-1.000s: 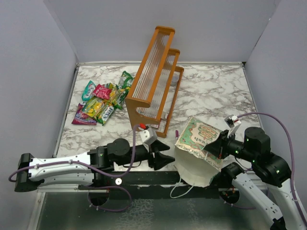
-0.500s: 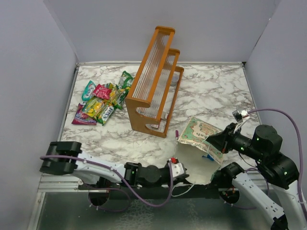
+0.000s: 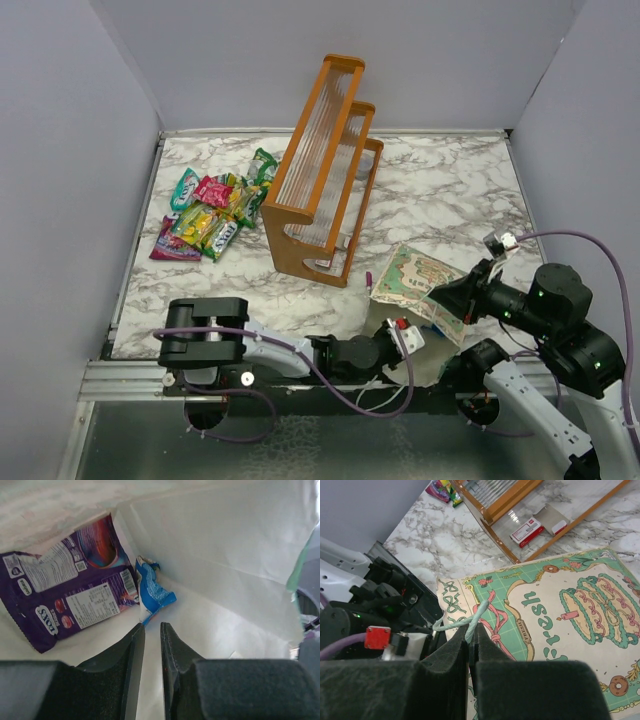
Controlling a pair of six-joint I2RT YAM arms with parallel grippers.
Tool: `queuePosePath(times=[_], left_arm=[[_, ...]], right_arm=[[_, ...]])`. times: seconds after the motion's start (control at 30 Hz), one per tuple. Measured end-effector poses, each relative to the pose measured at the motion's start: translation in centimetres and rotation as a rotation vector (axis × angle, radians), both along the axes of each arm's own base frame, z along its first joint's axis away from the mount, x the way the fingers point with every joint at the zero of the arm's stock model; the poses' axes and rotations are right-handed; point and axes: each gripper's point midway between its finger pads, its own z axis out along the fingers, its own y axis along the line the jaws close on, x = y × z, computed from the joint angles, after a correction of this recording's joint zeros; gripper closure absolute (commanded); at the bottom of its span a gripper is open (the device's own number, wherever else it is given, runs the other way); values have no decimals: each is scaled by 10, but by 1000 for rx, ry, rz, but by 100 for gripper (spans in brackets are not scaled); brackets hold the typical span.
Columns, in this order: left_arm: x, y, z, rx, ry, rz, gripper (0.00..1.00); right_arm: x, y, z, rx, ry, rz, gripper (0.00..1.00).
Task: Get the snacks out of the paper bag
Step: Take out the snack from the paper bag.
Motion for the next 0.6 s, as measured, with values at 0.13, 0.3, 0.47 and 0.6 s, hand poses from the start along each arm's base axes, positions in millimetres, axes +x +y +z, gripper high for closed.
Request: queuePosePath(times=[0.13, 0.3, 0.47, 0.6], left_arm=[[5, -4, -22, 33, -24, 5, 78], [7, -4, -41, 62, -35, 6, 79], [19, -7, -54, 72, -15, 17, 76], [36, -15, -64, 80, 6, 29, 71]], right_arm=[[1, 0, 4, 10, -7, -3, 98], [1, 2, 23, 52, -54, -6, 98], [2, 5, 33, 75, -90, 11, 98], [0, 8, 34, 81, -91, 32, 98]])
